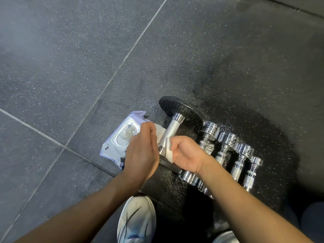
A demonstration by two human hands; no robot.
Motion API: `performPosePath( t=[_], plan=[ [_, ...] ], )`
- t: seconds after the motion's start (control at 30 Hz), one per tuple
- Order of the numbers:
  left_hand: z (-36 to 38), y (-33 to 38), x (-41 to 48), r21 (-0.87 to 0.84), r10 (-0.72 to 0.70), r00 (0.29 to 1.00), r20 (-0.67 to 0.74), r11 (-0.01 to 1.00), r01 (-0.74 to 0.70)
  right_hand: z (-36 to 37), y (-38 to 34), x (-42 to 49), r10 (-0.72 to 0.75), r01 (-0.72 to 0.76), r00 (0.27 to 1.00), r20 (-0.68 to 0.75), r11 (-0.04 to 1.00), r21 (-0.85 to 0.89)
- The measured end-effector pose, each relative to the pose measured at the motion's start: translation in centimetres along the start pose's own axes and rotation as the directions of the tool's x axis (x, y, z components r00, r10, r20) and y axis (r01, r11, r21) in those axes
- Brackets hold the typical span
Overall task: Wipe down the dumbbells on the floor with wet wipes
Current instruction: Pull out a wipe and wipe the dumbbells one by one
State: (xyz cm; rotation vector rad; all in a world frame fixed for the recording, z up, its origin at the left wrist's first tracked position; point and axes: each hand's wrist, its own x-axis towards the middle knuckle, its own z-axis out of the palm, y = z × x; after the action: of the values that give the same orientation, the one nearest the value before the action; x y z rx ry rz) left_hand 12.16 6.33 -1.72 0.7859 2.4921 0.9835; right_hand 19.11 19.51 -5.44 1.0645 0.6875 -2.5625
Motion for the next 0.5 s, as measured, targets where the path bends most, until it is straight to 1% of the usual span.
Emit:
performPosePath(
  t=[0.1,0.2,0.23,0.27,0.33,0.37,0.43,0.5],
  plan=[
    [0.0,0.0,0.0,0.004,0.002,1.000,0.005,1.000,-0.002,-1.3,0.0,-1.4,-0.033,0.032,0.999,-0.033,0.999,-0.018],
    [-0.1,0.0,0.1,0.004,0.002,1.000,0.003,1.000,-0.002,-1.6,-0.6,-2.4,-0.045,0.044,0.999,-0.028,0.997,-0.060],
    [-0.1,-0.1,0.1,0.006,0.003,1.000,-0.001,1.000,-0.003,-1.1,-0.6,-2.6,-0.051,0.044,0.997,-0.065,0.994,-0.103],
    [-0.1,-0.1,0.0,0.005,0.001,1.000,-0.003,1.000,-0.001,-0.6,-0.4,-2.4,-0.066,0.044,0.989,-0.131,0.986,-0.158],
    [-0.1,-0.1,0.0,0.005,0.000,1.000,-0.003,1.000,0.000,0.2,0.7,-1.6,-0.116,0.048,0.956,-0.269,0.968,-0.247],
    [0.0,-0.1,0.0,0.007,0.002,1.000,-0.002,1.000,-0.002,0.6,1.2,-1.3,-0.137,0.053,0.940,-0.311,0.963,-0.264],
    [0.0,-0.1,0.0,0.004,0.005,1.000,-0.003,1.000,-0.005,1.3,1.5,-0.7,-0.140,0.046,0.924,-0.356,0.964,-0.260],
    [0.0,-0.2,0.0,0.003,0.007,1.000,-0.007,1.000,-0.007,1.4,0.9,0.1,-0.080,0.010,0.932,-0.353,0.981,-0.194]
  ],
)
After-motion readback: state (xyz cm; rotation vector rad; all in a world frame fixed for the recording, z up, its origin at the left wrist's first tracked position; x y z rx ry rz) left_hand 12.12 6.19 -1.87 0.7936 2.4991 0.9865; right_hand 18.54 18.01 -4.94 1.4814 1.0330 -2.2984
